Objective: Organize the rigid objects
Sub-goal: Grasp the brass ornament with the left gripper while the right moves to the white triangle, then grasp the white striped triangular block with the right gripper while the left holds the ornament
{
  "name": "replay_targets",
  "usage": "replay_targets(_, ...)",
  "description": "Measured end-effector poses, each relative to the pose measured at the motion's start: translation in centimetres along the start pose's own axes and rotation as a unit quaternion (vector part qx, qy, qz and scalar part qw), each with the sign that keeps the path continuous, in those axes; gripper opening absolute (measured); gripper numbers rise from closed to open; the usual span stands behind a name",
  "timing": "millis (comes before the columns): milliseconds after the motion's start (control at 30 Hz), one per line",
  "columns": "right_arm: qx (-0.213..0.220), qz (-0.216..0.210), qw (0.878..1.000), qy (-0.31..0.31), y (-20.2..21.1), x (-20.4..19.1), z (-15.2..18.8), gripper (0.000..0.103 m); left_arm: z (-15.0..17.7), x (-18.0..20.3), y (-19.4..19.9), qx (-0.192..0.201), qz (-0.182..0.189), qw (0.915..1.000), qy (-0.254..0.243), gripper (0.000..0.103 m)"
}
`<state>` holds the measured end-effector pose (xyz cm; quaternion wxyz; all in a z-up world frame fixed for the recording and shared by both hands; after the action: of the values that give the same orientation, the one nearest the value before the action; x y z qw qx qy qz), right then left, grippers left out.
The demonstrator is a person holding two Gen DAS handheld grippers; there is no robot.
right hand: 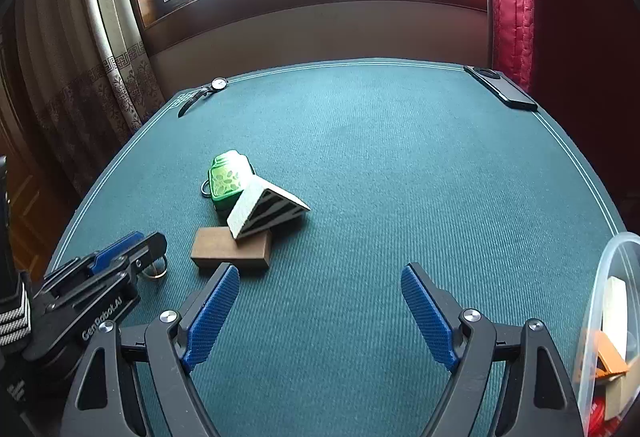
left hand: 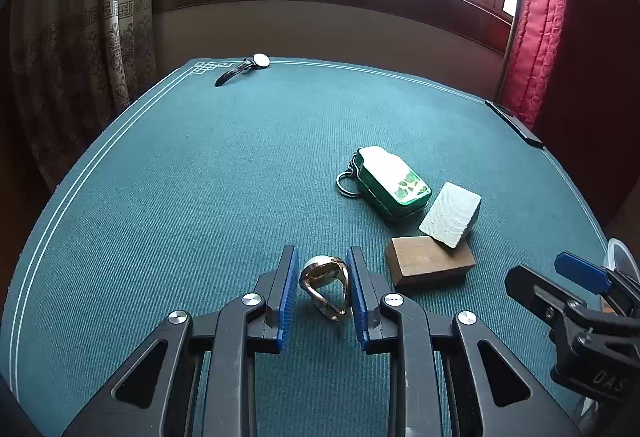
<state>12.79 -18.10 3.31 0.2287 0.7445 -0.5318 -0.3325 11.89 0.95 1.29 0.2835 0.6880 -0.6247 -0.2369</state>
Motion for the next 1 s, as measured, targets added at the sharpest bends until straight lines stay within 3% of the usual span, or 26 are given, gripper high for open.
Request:
replay_targets(300, -0.014, -0.013, 1.0, -0.005, -4.3, -1.9, -2.6, 0.086, 0.2, -1.1, -0.6, -0.015, 0.004, 0.9995, 0.028, 0.026)
replay_targets(467, -0.02, 0.006, 1.0, -0.011, -5.7, -1.6, -2.9, 0.086, 0.4, -1.2, -1.1, -0.029, 0.012, 0.9988, 0.038, 0.026)
replay_targets(800, -0.003, 0.033, 0.998, -0.057, -3.7, 3.0, -2.1, 0.087, 0.4, -1.2, -1.1, -0.029, 0.018, 0.9984, 0.045, 0.029)
replay_targets(1000, -0.006, 0.036, 0.998, -0.05, -3.6, 2.8, -2.1, 0.087, 0.2, -0.9, -1.1, -0.029, 0.023, 0.9984, 0.044, 0.035)
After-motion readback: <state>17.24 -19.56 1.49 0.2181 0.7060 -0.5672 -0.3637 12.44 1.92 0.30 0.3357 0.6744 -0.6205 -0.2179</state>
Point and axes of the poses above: each gripper's, at about its wrist camera, not at the fingertips, and y roughly against the way its jaws point, x to its right, z to its underside, the point moved 2 cm from there along -y, roughly the way its jaws point, and after that the axes turned 8 degrees about -z, right-handed, at the moved point
